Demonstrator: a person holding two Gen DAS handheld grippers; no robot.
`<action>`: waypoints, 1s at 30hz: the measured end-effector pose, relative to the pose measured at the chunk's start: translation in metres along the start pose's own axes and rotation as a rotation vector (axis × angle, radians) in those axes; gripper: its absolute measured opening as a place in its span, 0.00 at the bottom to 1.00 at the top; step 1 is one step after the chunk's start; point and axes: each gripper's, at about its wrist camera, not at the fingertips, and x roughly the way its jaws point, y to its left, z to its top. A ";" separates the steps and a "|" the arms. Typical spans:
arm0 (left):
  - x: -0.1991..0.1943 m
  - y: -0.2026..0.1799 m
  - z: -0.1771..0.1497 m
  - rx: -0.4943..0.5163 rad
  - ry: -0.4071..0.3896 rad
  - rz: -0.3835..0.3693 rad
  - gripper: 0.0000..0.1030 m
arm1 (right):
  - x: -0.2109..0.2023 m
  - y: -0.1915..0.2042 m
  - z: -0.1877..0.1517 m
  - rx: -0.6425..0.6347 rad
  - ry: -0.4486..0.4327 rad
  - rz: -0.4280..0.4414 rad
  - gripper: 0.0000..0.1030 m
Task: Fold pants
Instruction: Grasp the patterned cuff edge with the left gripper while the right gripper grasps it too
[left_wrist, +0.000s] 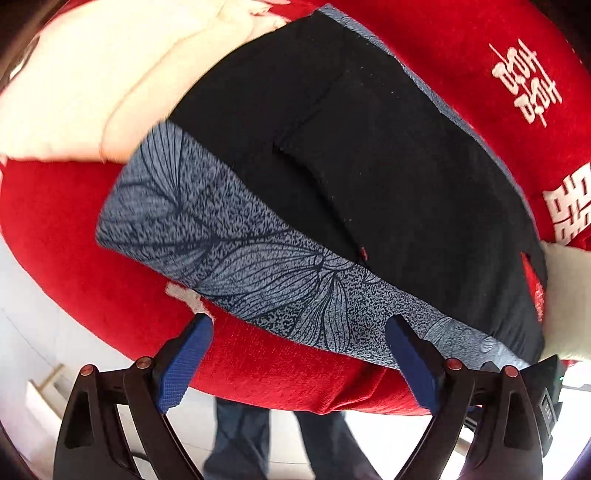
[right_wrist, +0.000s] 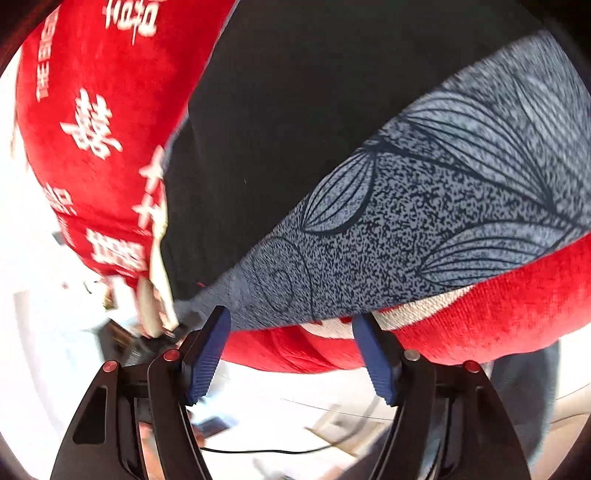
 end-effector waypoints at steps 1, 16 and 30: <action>0.002 0.000 0.000 -0.005 0.002 -0.019 0.93 | -0.001 0.000 0.000 0.001 -0.009 0.021 0.66; 0.007 -0.007 0.027 -0.074 -0.027 -0.103 0.54 | -0.003 0.022 0.022 0.051 -0.016 0.169 0.08; -0.075 -0.080 0.093 0.093 -0.127 -0.117 0.18 | -0.040 0.142 0.105 -0.236 0.094 0.048 0.08</action>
